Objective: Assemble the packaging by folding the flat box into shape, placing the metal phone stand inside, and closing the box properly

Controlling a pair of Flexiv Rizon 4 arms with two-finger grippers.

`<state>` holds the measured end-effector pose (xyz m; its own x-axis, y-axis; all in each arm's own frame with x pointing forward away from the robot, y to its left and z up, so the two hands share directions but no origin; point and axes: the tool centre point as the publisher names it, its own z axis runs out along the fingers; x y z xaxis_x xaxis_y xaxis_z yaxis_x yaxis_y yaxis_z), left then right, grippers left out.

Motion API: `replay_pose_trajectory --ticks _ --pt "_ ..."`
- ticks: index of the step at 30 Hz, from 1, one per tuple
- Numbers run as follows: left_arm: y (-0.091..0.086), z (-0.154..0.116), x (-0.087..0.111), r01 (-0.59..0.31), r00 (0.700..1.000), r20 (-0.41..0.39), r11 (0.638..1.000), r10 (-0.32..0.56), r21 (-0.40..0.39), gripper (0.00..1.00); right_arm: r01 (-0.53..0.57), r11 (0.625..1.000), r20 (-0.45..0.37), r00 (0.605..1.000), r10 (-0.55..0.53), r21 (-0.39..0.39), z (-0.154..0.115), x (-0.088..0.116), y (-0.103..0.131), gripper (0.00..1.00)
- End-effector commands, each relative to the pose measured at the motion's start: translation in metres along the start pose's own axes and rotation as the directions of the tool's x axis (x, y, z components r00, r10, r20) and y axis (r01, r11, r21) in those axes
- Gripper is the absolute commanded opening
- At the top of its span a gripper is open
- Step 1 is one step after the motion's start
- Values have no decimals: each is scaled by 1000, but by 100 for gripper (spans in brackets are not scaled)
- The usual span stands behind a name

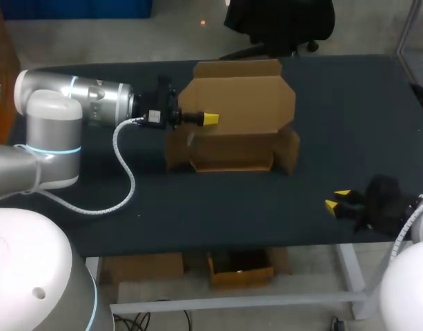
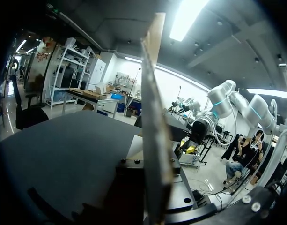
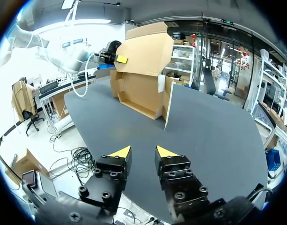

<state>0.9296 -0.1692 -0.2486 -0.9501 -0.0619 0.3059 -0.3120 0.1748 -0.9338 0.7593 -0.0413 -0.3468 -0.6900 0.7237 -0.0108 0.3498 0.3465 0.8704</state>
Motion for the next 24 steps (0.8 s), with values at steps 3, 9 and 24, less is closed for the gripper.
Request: replay_pose_trajectory --ticks 3,9,24 --pt "6 2 1 -3 1000 5 1000 3 3 0 3 1000 3 1000 -3 1 1 2 1 30" --pt "4 4 1 -7 1000 8 1000 7 -1 0 2 1000 5 1000 -2 -1 0 3 0 30" --pt "2 4 -2 -8 1000 11 1000 8 11 0 -2 1000 9 1000 2 -1 -1 2 -1 30"
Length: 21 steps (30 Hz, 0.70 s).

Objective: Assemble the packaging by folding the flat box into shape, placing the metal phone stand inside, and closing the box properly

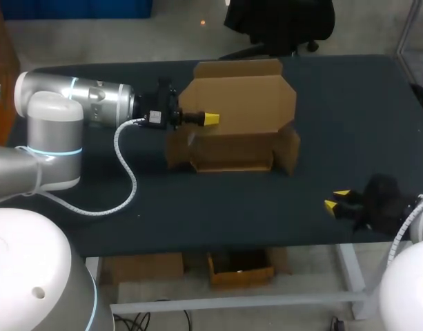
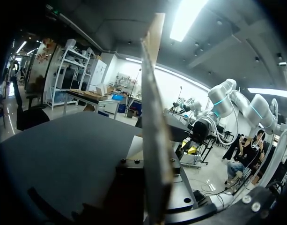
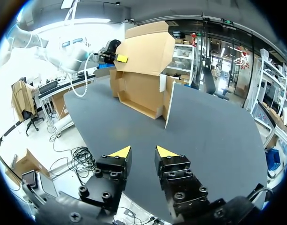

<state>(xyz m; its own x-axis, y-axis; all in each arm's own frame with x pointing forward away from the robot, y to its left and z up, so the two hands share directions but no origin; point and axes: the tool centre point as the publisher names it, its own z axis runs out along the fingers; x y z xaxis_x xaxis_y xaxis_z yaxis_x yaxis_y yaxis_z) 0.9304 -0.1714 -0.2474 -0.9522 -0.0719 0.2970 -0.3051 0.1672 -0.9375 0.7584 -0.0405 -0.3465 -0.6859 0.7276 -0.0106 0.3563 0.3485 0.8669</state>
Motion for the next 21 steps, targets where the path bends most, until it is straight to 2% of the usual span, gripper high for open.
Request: replay_pose_trajectory --ticks 1,12,21 --pt "4 2 -2 -1 1000 -1 1000 1 3 0 0 1000 4 1000 0 -8 0 1 -1 30" --pt "4 2 -2 -1 1000 -1 1000 1 3 0 -1 1000 2 1000 1 -21 8 -8 1 31" --pt "4 2 -2 -1 1000 -1 1000 1 3 0 16 1000 -15 1000 -16 -18 35 -25 12 33"
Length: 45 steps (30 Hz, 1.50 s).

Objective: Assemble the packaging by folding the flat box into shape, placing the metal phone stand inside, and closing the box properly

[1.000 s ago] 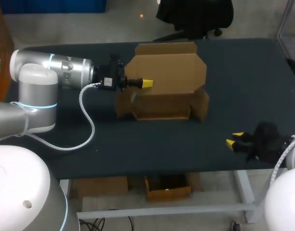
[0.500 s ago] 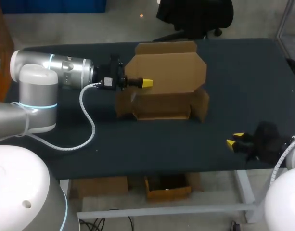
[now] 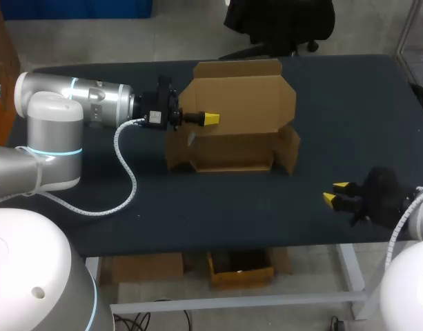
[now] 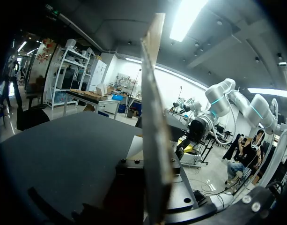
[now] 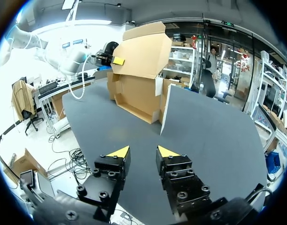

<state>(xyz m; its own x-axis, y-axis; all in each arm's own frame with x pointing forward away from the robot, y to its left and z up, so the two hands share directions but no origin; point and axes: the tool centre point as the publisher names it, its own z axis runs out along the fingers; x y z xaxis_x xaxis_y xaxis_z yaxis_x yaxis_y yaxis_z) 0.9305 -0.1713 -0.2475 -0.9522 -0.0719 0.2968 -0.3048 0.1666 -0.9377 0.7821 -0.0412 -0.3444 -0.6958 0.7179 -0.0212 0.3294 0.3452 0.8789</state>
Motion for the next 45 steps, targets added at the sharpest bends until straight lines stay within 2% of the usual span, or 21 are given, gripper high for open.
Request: replay_pose_trajectory --ticks 1,12,20,32,45 --pt "4 2 -2 -1 1000 -1 1000 1 2 0 2 1000 -15 1000 -2 7 24 -11 2 33" --pt "4 2 -2 -1 1000 -1 1000 1 2 0 18 1000 -50 999 -17 12 59 -25 10 37" --pt "4 2 -2 -1 1000 -1 1000 1 2 0 30 1000 -71 997 -30 4 76 -30 17 37" --pt "4 2 -2 -1 1000 -1 1000 1 2 0 25 1000 -78 997 -24 8 109 -48 28 35" --pt "4 2 -2 -1 1000 -1 1000 1 2 0 23 1000 -104 994 -23 0 137 -53 39 35"
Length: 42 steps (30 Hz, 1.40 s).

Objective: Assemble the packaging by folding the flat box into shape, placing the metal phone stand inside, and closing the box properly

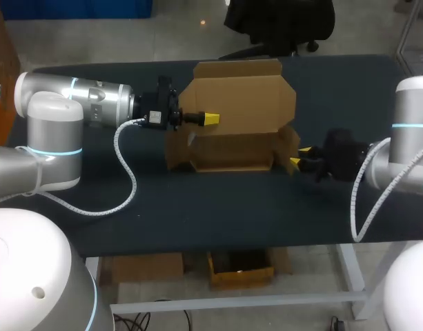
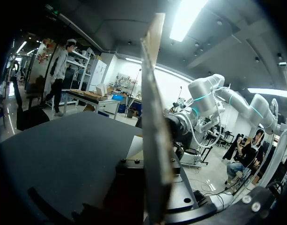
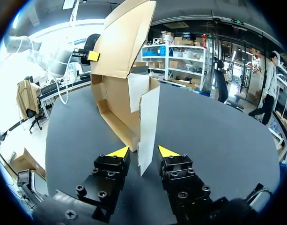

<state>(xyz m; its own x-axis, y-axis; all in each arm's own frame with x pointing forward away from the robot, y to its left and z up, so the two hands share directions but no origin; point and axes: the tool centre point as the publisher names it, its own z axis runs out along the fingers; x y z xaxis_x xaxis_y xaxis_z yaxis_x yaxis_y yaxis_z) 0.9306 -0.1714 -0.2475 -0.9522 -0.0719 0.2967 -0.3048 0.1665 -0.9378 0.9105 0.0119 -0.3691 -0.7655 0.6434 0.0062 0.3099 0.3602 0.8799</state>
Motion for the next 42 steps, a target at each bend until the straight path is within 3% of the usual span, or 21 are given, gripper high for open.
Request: replay_pose_trajectory --ticks 1,8,28,42 --pt "4 2 -2 -1 1000 -1 1000 1 2 0 -2 1000 -2 1000 2 4 12 -4 1 35" --pt "4 2 -2 -1 1000 -1 1000 1 2 0 -11 1000 -11 1000 11 0 24 -5 4 35" --pt "4 2 -2 -1 1000 -1 1000 1 2 0 -32 999 28 999 32 -2 23 32 2 33" --pt "4 2 -2 -1 1000 -1 1000 1 2 0 -47 999 32 998 47 2 35 42 9 33"
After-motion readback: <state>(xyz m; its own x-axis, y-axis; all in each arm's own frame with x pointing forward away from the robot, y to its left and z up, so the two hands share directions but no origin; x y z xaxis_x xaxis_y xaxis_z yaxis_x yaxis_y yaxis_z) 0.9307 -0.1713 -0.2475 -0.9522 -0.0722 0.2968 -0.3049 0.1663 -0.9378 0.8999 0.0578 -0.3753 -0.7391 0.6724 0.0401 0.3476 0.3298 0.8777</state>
